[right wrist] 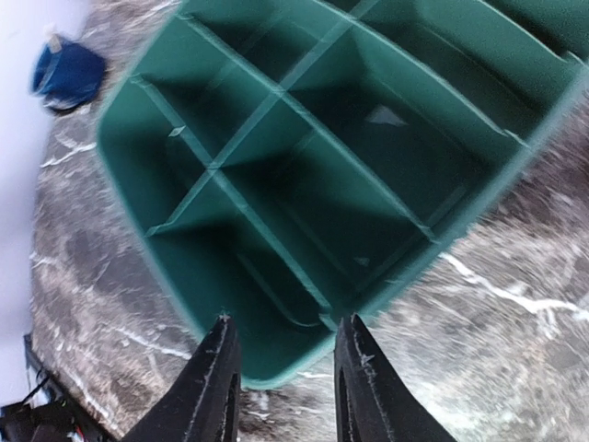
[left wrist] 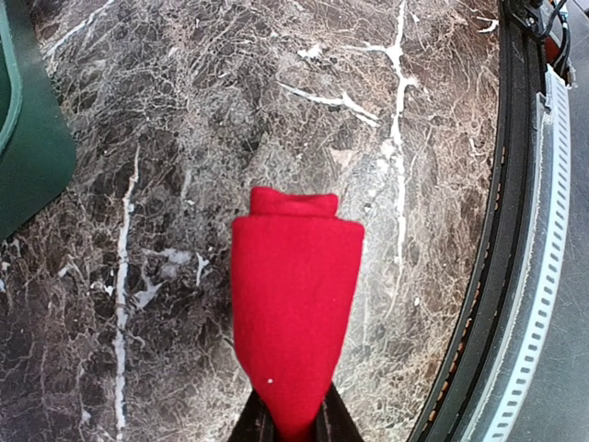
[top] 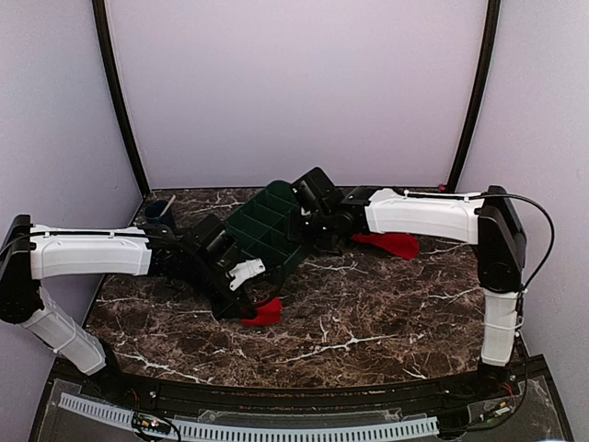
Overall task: Roll the socks
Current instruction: Move the storage box to the center of the board.
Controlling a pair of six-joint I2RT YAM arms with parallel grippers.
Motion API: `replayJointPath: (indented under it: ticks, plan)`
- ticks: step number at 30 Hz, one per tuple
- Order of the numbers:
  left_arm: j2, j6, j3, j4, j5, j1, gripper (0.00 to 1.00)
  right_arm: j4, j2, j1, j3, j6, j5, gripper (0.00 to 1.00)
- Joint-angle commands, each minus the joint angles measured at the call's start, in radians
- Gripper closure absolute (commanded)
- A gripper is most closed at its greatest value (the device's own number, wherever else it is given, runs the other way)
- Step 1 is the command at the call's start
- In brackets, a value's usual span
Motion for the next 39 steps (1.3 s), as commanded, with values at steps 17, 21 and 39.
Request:
replayJointPath:
  ticks: [17, 21, 39]
  plan:
    - [-0.071, 0.05, 0.047, -0.02, -0.134, 0.013, 1.0, -0.336, 0.187, -0.001, 0.251, 0.175, 0.2, 0.69]
    - [-0.088, 0.057, 0.039, -0.013, -0.148, 0.014, 1.0, -0.35, 0.21, -0.001, 0.269, 0.184, 0.192, 0.69]
    - [-0.145, 0.102, 0.102, 0.026, -0.364, 0.014, 1.0, -0.326, 0.218, -0.004, 0.148, 0.132, 0.136, 0.94]
